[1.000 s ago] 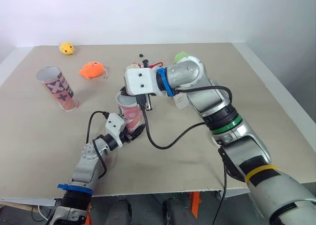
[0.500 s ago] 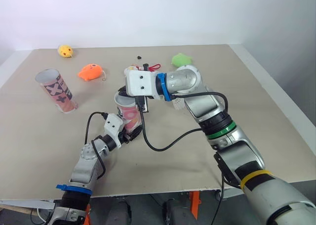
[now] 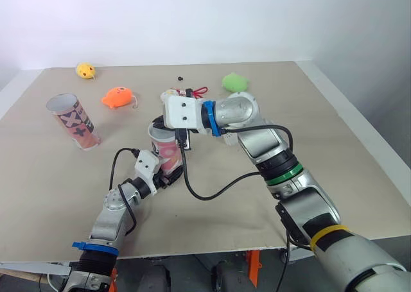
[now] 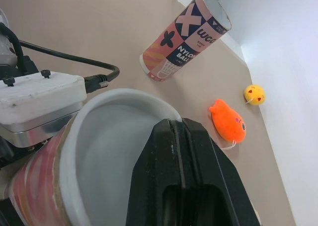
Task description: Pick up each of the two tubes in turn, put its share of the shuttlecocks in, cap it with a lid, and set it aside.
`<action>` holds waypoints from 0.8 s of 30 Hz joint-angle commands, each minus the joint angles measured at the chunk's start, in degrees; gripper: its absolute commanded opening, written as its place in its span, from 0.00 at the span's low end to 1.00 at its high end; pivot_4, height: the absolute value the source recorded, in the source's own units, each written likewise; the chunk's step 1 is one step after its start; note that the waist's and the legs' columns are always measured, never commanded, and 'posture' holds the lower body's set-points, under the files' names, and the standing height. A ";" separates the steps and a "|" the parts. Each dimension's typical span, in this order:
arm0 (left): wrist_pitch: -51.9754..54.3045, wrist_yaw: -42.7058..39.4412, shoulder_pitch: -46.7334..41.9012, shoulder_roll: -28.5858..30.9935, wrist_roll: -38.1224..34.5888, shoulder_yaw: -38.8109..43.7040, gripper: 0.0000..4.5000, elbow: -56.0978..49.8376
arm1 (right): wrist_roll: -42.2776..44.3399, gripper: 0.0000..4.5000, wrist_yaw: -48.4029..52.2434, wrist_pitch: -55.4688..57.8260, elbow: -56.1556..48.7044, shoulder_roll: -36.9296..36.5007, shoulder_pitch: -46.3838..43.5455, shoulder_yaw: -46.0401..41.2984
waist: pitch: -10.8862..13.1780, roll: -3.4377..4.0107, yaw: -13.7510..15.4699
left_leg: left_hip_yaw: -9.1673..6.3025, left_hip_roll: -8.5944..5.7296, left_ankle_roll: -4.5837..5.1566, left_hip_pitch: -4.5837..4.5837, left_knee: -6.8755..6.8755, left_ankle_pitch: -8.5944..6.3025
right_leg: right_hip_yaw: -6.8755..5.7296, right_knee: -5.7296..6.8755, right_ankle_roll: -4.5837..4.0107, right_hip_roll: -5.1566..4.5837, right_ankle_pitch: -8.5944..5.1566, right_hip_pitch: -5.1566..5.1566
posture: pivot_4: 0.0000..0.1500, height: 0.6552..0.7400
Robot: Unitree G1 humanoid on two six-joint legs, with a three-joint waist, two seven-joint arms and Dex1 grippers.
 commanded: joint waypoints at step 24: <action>1.54 -0.37 -0.52 -0.76 1.28 -2.25 0.71 1.12 | -1.25 0.01 5.48 -2.24 -1.01 1.25 -4.94 5.32 | 0.10 0.10 -0.01 | -0.01 0.00 -0.02 -0.14 -0.07 -0.01 | 0.00 -0.01 -0.07 0.00 -0.09 -0.17 | 1.00 1.00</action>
